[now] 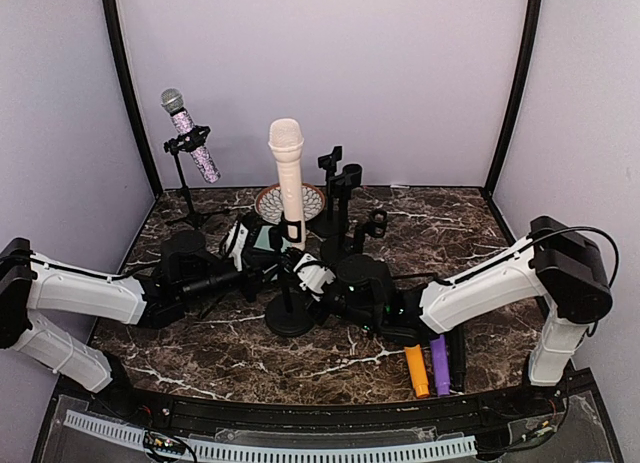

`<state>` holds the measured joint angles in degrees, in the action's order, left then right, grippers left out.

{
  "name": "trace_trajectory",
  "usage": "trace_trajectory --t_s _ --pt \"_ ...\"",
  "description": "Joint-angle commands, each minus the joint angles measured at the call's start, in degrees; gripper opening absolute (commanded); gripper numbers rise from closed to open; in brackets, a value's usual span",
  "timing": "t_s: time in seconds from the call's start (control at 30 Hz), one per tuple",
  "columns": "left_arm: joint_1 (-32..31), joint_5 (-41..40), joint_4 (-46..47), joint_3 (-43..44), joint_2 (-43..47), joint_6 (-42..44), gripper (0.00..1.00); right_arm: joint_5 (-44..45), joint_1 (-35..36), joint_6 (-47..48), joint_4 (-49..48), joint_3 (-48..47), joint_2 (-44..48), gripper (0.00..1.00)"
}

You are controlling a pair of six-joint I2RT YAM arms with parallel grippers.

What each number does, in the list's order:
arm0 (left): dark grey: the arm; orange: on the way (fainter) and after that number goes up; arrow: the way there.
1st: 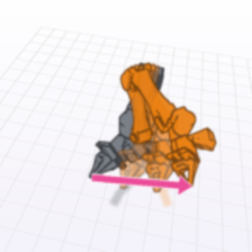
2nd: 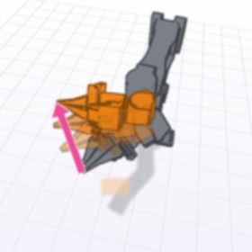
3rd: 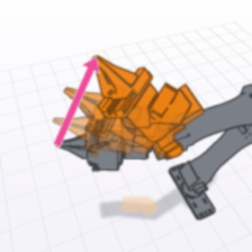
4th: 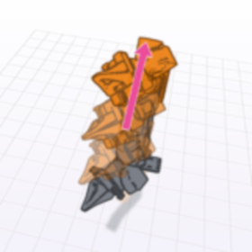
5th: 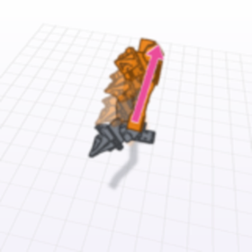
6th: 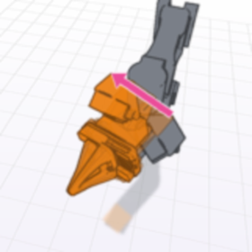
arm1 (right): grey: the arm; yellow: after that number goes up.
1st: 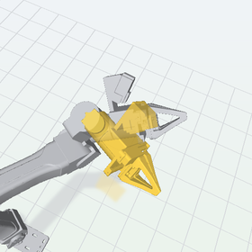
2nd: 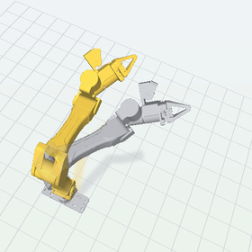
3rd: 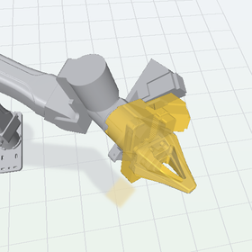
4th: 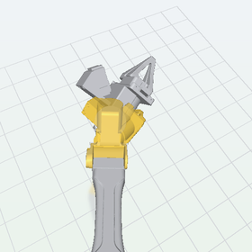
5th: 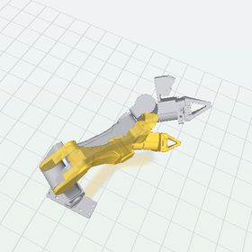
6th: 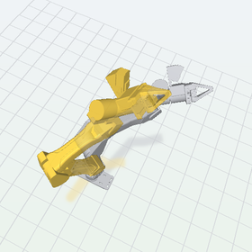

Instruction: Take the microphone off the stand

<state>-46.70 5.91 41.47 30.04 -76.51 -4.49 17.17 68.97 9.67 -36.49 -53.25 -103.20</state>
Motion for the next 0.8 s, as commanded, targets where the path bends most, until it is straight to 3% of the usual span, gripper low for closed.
trace_trajectory --t_s 0.0,0.23,0.37,0.43,0.6,0.77 --pt "0.86 -1.81 -6.13 -0.6 -1.19 -1.52 0.0 4.12 2.13 8.66 5.55 -0.03 -1.8 0.0" --pt "0.9 -1.69 -6.23 -0.6 -1.35 -1.33 0.0 4.97 2.75 10.95 5.62 0.17 -1.42 0.0" --pt "0.86 -1.33 -6.03 -0.68 -1.21 -1.06 0.0 3.64 2.74 7.17 4.47 1.63 2.09 0.39" --pt "0.9 -0.89 -5.82 -0.64 -1.09 -0.84 0.0 2.96 2.75 4.66 4.26 2.71 3.92 0.49" --pt "0.9 0.37 -4.73 -1.11 -0.67 -0.41 0.0 -0.67 2.28 -6.82 4.27 6.88 9.37 0.62" --pt "0.95 1.55 -3.06 -2.13 -0.02 0.08 0.0 -6.21 0.09 -19.24 4.16 9.26 12.2 0.66"
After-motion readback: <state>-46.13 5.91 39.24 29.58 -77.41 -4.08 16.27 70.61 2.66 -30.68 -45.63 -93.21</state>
